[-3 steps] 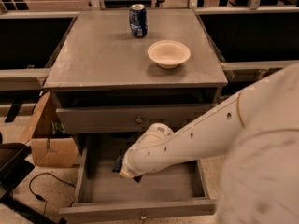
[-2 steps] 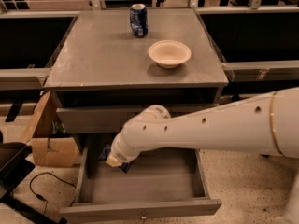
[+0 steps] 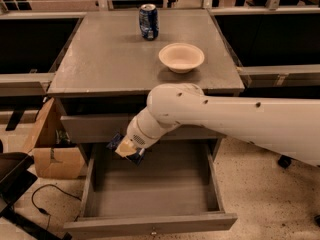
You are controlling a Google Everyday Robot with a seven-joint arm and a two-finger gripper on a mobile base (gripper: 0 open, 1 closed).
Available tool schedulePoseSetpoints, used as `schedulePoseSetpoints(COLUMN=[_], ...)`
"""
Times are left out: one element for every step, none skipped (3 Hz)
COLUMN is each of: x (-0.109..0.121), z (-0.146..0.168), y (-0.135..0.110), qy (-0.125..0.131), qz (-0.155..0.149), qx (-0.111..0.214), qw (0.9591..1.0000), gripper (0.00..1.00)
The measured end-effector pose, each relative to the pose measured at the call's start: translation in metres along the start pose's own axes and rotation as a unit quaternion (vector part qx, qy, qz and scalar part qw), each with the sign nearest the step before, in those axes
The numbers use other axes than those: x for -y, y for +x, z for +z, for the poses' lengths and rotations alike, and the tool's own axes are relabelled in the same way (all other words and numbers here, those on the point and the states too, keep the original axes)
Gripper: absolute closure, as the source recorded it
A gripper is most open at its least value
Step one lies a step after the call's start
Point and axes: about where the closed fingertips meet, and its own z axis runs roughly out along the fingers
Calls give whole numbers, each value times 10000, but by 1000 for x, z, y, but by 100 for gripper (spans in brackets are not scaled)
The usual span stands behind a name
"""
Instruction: Pick rxbar blueberry from middle drawer and place on counter
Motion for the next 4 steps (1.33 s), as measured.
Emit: schedulePoseSetpoints(x=[-1,2,16,40], z=[1,-13,-72,-119], y=[-1,-14,-60,-101], qy=[-5,30,148,319], qz=[-11,-82,-216,-321], qx=[-1,-108,-285,-422], qw=[10000,9999,9993,9981], gripper=[100,100,100,100])
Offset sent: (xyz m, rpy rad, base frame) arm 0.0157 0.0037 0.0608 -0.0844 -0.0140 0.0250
